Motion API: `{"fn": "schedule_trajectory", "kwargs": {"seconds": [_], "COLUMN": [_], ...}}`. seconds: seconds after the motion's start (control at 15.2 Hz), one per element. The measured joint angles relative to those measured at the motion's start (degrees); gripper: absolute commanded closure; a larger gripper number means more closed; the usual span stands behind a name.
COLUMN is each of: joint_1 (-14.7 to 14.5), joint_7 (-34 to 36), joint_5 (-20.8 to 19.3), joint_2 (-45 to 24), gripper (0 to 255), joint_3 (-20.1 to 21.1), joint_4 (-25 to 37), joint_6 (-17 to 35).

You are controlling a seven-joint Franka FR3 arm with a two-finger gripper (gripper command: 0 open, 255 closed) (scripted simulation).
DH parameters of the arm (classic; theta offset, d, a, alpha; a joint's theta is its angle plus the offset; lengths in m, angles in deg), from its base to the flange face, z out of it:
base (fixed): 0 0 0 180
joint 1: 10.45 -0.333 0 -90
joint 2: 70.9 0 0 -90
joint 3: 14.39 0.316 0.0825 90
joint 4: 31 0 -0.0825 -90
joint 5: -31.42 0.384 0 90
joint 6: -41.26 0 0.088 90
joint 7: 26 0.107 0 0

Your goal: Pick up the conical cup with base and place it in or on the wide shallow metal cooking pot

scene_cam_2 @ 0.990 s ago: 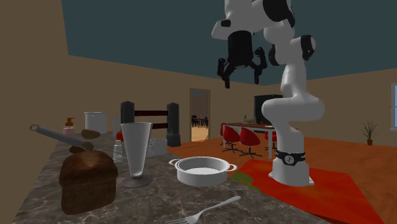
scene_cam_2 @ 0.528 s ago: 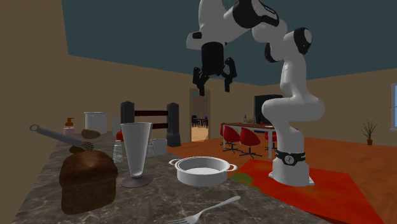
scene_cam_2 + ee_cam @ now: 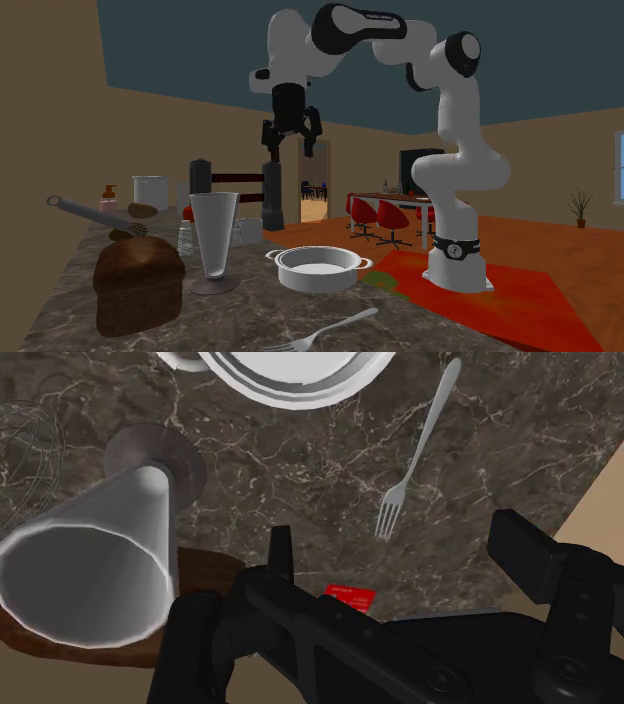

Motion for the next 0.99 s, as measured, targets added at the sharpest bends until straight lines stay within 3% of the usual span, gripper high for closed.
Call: {"fn": "schedule_trajectory", "kwargs": {"seconds": [0.26, 0.53, 0.99], "joint_1": [1.80, 5.64, 16.59], "joint_7": [-7.17, -13.86, -21.03], "joint_5": [5.13, 10.99, 20.34], "joint_2": [-9.79, -19.99, -38.85], "gripper": [0, 0, 0], "joint_3": [-3.59, -5.50, -4.59], "joint_4": [8.47, 17.88, 39.73], "joint_6": [-1.44, -4.02, -11.74]}}
